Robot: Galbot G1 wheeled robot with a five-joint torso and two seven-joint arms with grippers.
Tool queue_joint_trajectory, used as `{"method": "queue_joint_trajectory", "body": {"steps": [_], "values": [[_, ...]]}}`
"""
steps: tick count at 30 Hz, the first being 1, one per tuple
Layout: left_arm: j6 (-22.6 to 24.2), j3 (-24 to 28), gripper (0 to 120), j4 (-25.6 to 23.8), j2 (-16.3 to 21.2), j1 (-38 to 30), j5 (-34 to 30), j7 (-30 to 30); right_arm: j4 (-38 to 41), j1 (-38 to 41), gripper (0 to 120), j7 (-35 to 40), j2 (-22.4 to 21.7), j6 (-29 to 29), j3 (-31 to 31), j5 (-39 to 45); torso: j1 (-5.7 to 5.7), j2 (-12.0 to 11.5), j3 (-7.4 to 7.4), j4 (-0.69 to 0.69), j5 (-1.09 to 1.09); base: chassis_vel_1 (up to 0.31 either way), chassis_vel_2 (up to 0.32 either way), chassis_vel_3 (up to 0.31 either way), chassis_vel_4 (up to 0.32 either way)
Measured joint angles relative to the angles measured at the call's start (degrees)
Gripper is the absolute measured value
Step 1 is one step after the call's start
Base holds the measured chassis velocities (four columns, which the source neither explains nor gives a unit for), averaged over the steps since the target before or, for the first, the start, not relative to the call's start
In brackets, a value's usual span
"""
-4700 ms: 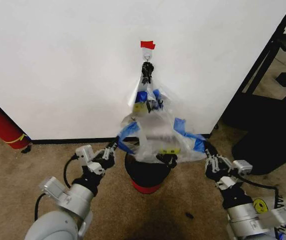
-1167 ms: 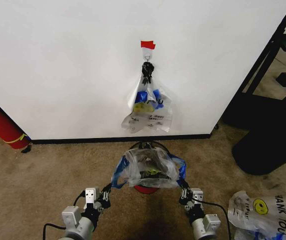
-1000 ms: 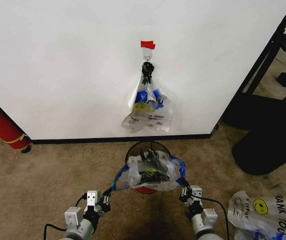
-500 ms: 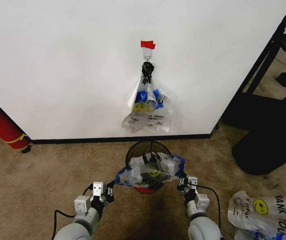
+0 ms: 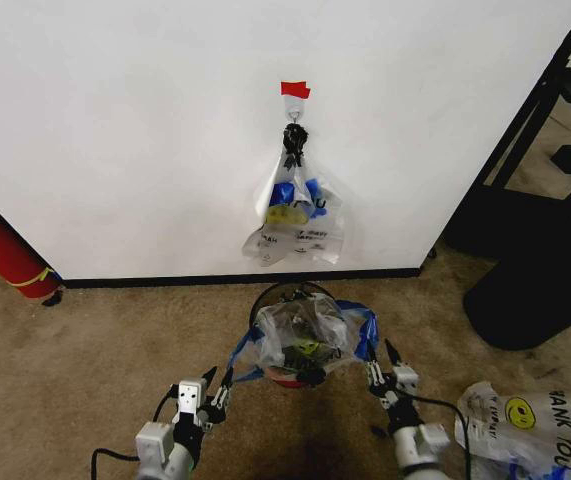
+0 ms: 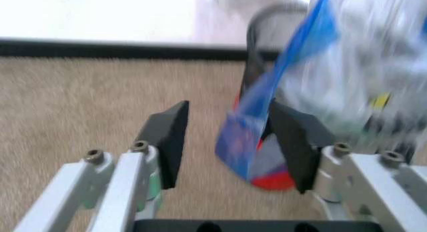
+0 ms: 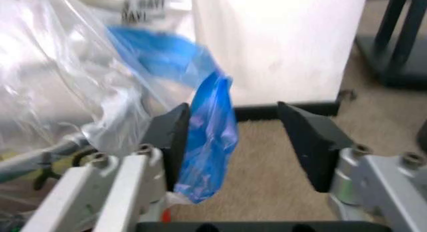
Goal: Pick up the garbage bag from the wall and place it over the trash bin.
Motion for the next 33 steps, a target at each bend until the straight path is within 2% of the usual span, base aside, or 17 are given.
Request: {"method": "queue_joint_trajectory", "body": {"steps": [4, 5, 9, 11, 12, 16, 19, 21, 24, 26, 28, 29, 31, 33], "values": [[-8.53, -1.38, 72, -1.37, -0.68, 2.23, -0.61, 0.01, 1.84, -3.1, 73, 0.23, 1.17, 8.01, 2.52, -1.49, 0.0, 0.0, 0.0, 0.01, 0.0, 0.0, 0.0, 0.0, 0.0], [-8.53, -1.38, 72, -1.37, -0.68, 2.23, -0.61, 0.01, 1.84, -3.1, 73, 0.23, 1.17, 8.01, 2.52, -1.49, 0.0, 0.0, 0.0, 0.01, 0.0, 0.0, 0.0, 0.0, 0.0], [-16.24, -4.34, 89, 1.82, -0.63, 0.51, 1.17, 4.7, 4.15, -4.53, 90, 0.67, 3.52, 13.22, 5.9, -1.69, 0.0, 0.0, 0.0, 0.01, -0.02, 0.0, 0.0, 0.0, 0.0], [-16.69, -4.74, 97, 2.78, -0.13, -1.98, 1.08, 6.06, 6.02, -5.68, 96, 1.02, 4.89, 13.84, 7.46, -1.45, 0.0, 0.0, 0.0, 0.01, -0.01, 0.0, 0.0, 0.0, 0.0], [-16.69, -4.74, 97, 2.78, -0.13, -1.98, 1.08, 6.06, 6.02, -5.68, 96, 1.02, 4.89, 13.84, 7.46, -1.45, 0.0, 0.0, 0.0, 0.01, -0.01, 0.0, 0.0, 0.0, 0.0], [-13.64, -4.1, 100, 4.93, 0.5, -10.18, 1.14, 8.49, 11.56, -9.67, 100, 3.23, 6.67, 13.19, 9.07, -2.31, 0.0, 0.0, 0.01, 0.0, -0.01, 0.0, 0.0, 0.0, 0.0], [-8.7, -3.15, 100, 6.52, -0.07, -17.65, -0.81, 9.15, 19.02, -14.18, 100, 0.51, 7.26, 8.74, 8.77, -1.56, 0.0, 0.0, 0.01, -0.03, -0.03, 0.0, 0.0, 0.0, 0.0], [-7.6, -3.22, 100, 6.73, -0.09, -18.83, -1.53, 9.5, 21.03, -14.84, 100, -0.64, 7.13, 7.06, 8.38, -1.29, 0.0, 0.0, 0.01, -0.03, -0.04, 0.0, 0.0, 0.0, 0.0], [-2.33, -4.65, 100, 6.87, 1.08, -21.89, -5.1, 11.6, 26.35, -15.28, 100, -4.11, 6.74, 1.08, 6.76, -0.99, 0.0, 0.0, 0.01, 0.05, -0.01, 0.0, 0.0, 0.0, 0.0], [0.27, -4.43, 100, 7.7, 2.2, -24.19, -7.42, 12.8, 27.63, -15.38, 100, -4.85, 6.85, -0.09, 6.38, -0.92, 0.0, 0.0, 0.01, 0.07, 0.0, 0.0, 0.0, 0.0, 0.0], [0.27, -4.43, 100, 7.7, 2.2, -24.19, -7.42, 12.8, 27.63, -15.38, 100, -4.85, 6.85, -0.09, 6.38, -0.92, 0.0, 0.0, 0.01, 0.07, 0.0, 0.0, 0.0, 0.0, 0.0], [2.34, -3.03, 100, 10.06, 4.27, -27.85, -9.5, 15.36, 29.1, -16.03, 100, -5.36, 6.82, -1.06, 6.22, -0.91, 0.0, 0.0, 0.01, 0.0, -0.03, 0.0, 0.0, 0.0, 0.0], [5.28, 0.85, 100, 13.98, 7.4, -35.09, -12.38, 20.72, 30.4, -17.04, 100, -5.6, 6.74, -2.29, 6.92, -0.99, 0.0, 0.0, 0.01, 0.01, -0.01, 0.0, 0.0, 0.0, 0.0], [6.83, 4.81, 100, 16.6, 8.46, -40.52, -13.81, 23.26, 30.69, -17.46, 100, -5.6, 6.72, -2.62, 7.52, -0.99, 0.01, 0.0, 0.01, 0.01, 0.0, 0.0, 0.0, 0.0, 0.0]]}}
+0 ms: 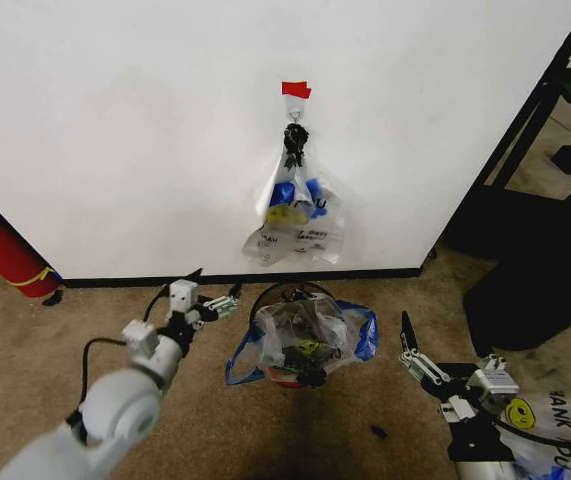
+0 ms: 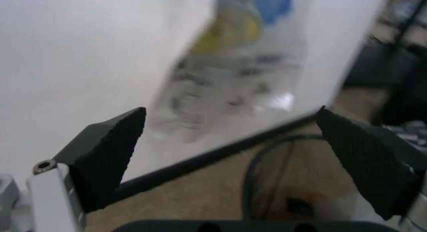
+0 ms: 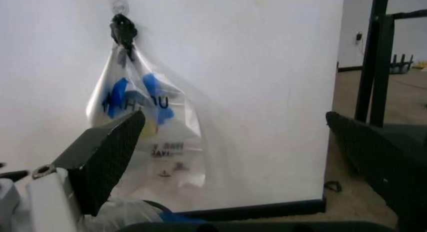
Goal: Pick up the garbage bag from the wall and place it over the trash bin.
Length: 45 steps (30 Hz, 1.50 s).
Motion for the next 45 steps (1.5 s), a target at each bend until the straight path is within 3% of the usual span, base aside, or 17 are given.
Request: {"method": "queue_joint_trajectory", "body": {"steps": [2, 5, 9, 10, 12, 15, 19, 23, 26, 32, 45], "values": [[1.88, 6.26, 100, 4.63, 0.22, -8.32, -2.05, 2.6, 0.26, -0.44, 100, 0.06, 0.09, -0.13, 0.71, 0.31, 0.0, 0.0, 0.0, -0.02, -0.01, 0.0, 0.0, 0.0, 0.0], [3.97, 10.53, 100, 7.86, -0.19, -14.06, -4.26, 4.47, 0.29, -0.49, 100, 0.13, 0.52, -0.07, 1.09, 0.52, 0.0, 0.0, 0.0, -0.01, 0.0, 0.0, 0.0, 0.0, 0.0], [12.37, 17.43, 100, 11.97, -1.47, -24.41, -8.62, 5.87, -0.11, -0.54, 100, 0.2, 1.44, 0.65, 1.17, 0.63, 0.0, 0.0, 0.0, 0.02, 0.02, 0.0, 0.0, 0.0, 0.0], [12.37, 17.43, 100, 11.97, -1.47, -24.41, -8.62, 5.87, -0.11, -0.54, 100, 0.2, 1.44, 0.65, 1.17, 0.63, 0.0, 0.0, 0.0, 0.02, 0.02, 0.0, 0.0, 0.0, 0.0], [15.95, 22.75, 100, 15.82, -2.62, -30.65, -9.8, 7.31, -0.37, -0.61, 100, 0.23, 1.52, 0.82, 1.04, 0.76, 0.0, 0.0, 0.0, -0.02, -0.02, 0.0, 0.0, 0.0, 0.0], [18.21, 29.76, 100, 21.16, -3.84, -38.41, -11.4, 11.0, -0.36, -0.56, 100, 0.41, 1.37, 0.68, 1.19, 1.01, 0.01, 0.0, 0.0, -0.01, -0.01, 0.0, 0.0, 0.0, 0.0], [18.95, 33.45, 98, 25.6, -5.76, -43.25, -13.23, 13.42, -0.34, -0.45, 100, 0.62, 1.22, 0.45, 1.66, 1.43, 0.0, 0.0, 0.0, 0.01, 0.0, 0.0, 0.0, 0.0, 0.0], [19.99, 35.38, 95, 29.7, -7.76, -46.39, -15.32, 16.27, -0.26, -0.63, 100, 0.86, 1.24, 0.3, 1.75, 1.63, 0.0, 0.0, 0.0, -0.01, 0.01, 0.0, 0.0, 0.0, 0.0], [21.45, 37.49, 91, 33.17, -8.58, -48.76, -16.07, 21.97, -0.21, -0.64, 100, 1.44, 1.22, 0.02, 1.88, 1.59, 0.0, 0.0, 0.0, 0.0, -0.01, 0.0, 0.0, 0.0, 0.0], [21.68, 40.73, 71, 37.1, -9.06, -50.93, -12.07, 29.14, 0.29, -0.49, 100, 2.23, 1.35, -0.77, 1.92, 1.64, 0.0, 0.0, 0.0, 0.01, -0.01, 0.0, 0.0, 0.0, 0.0], [21.19, 42.83, 24, 41.44, -12.01, -51.87, -8.61, 31.39, 0.13, -0.46, 100, 2.42, 2.83, -0.47, 0.54, 0.22, 0.0, 0.0, -0.01, 0.0, -0.01, 0.0, 0.0, 0.0, 0.0]]}}
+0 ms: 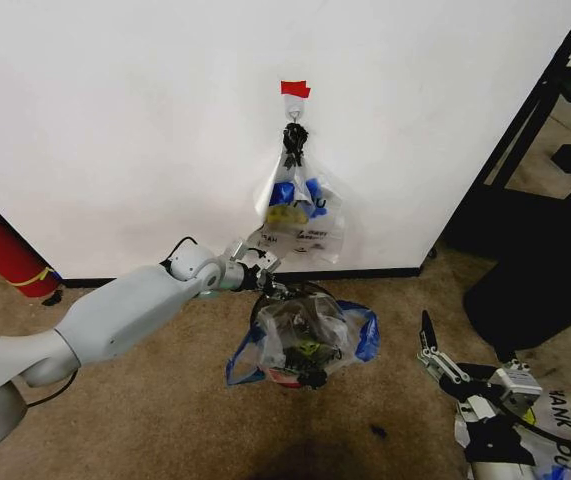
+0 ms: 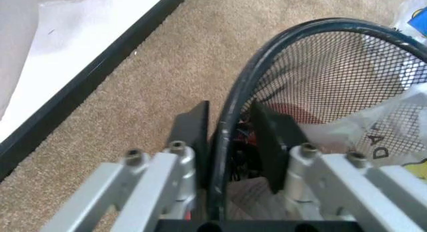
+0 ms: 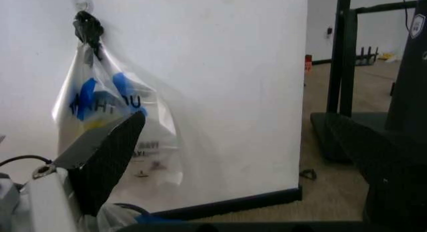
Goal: Pick up the garbage bag from the wall and place it over the trash bin.
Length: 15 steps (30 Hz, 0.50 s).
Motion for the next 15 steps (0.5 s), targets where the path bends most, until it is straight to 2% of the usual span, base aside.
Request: {"method": "queue_joint_trajectory", "body": {"steps": [3, 7, 12, 15], "values": [[0.33, 0.06, 12, -0.3, 0.15, 0.0, -0.08, -0.28, -0.06, 0.08, 100, 0.05, 0.07, 0.08, -0.05, -0.14, 0.0, 0.0, 0.0, 0.0, 0.0, 0.0, 0.0, 0.0, 0.0], [0.69, 0.09, 3, -1.07, 0.67, 0.29, -0.25, -0.99, 0.05, 0.49, 100, 0.13, -0.02, -0.02, 0.03, -0.17, 0.0, 0.0, 0.0, 0.0, 0.0, 0.0, 0.0, 0.0, 0.0], [1.04, -1.66, 3, -4.22, 2.21, 2.35, -2.67, -2.95, 0.02, 0.85, 100, 0.27, -0.15, -0.13, 0.06, -0.22, 0.0, 0.0, 0.0, 0.0, 0.01, 0.0, 0.0, 0.0, 0.0], [2.11, -5.38, 3, -7.51, 3.14, 5.89, -5.98, -8.34, -0.23, 1.23, 100, 0.58, -0.22, -0.43, 0.03, -0.01, 0.0, 0.0, 0.0, 0.0, 0.0, 0.0, 0.0, 0.0, 0.0]]}}
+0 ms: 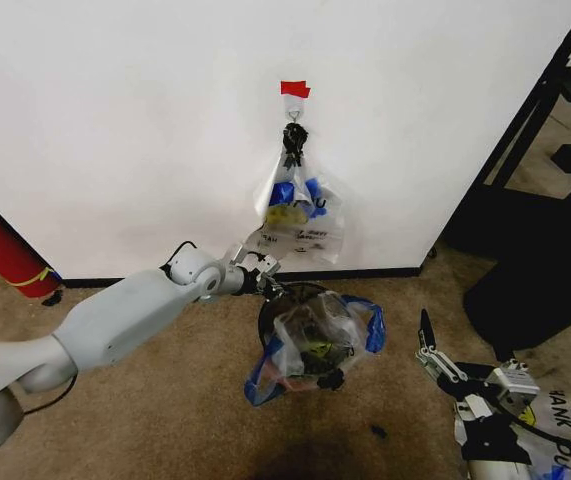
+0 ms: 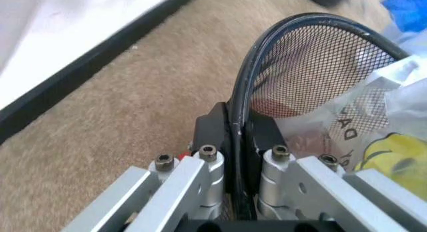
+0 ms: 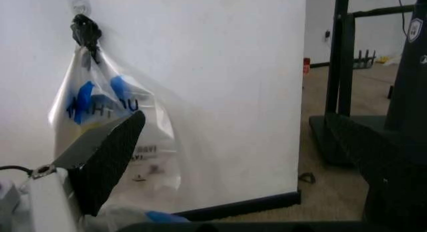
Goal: Pick up the garbage bag from the wall and place it over the trash bin.
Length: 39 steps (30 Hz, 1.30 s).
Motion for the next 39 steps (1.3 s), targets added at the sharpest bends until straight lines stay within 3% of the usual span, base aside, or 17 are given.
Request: {"method": "queue_joint_trajectory", "body": {"steps": [3, 10, 14, 21, 25, 31, 39], "values": [[1.9, -4.88, 3, -5.2, 1.87, 4.36, -4.69, -7.29, -0.04, 0.52, 100, 0.35, -0.51, -0.8, 0.0, 0.33, 0.0, 0.01, -0.01, 0.0, 0.0, 0.0, 0.0, 0.0, 0.0], [2.86, -13.69, 3, -11.95, 5.25, 12.89, -11.44, -16.07, -0.1, 2.2, 100, 1.08, -1.65, -2.72, -0.33, 1.35, -0.01, 0.0, 0.0, 0.01, -0.01, 0.0, 0.0, 0.0, 0.0], [-0.84, -25.95, 3, -18.16, 6.22, 23.45, -15.57, -24.35, 0.05, 3.39, 100, 1.86, -2.65, -4.18, -0.47, 1.96, -0.01, 0.01, -0.01, 0.02, 0.0, 0.0, 0.0, 0.0, 0.0], [-4.68, -34.42, 3, -27.64, 8.13, 34.49, -15.15, -32.43, 0.33, 3.77, 100, 2.32, -3.65, -5.22, -0.69, 2.32, -0.01, 0.01, -0.01, 0.01, 0.01, 0.0, 0.0, 0.0, 0.0], [-7.26, -36.47, 3, -30.16, 7.63, 38.57, -13.57, -37.78, 0.35, 3.88, 100, 2.33, -3.74, -5.32, -0.83, 2.32, -0.01, 0.01, -0.01, 0.02, 0.01, 0.0, 0.0, 0.0, 0.0], [-11.29, -37.07, 3, -33.84, 3.95, 45.31, -7.31, -46.68, -0.28, 3.92, 100, 2.64, -4.07, -5.55, -1.05, 2.35, -0.01, 0.01, -0.01, 0.01, 0.0, 0.0, 0.0, 0.0, 0.0], [-12.9, -36.22, 3, -35.26, 1.71, 47.18, -7.77, -50.99, -0.38, 4.19, 100, 3.36, -4.45, -6.94, -1.25, 2.43, 0.0, 0.01, -0.01, 0.0, 0.01, 0.0, 0.0, 0.0, 0.0]]}}
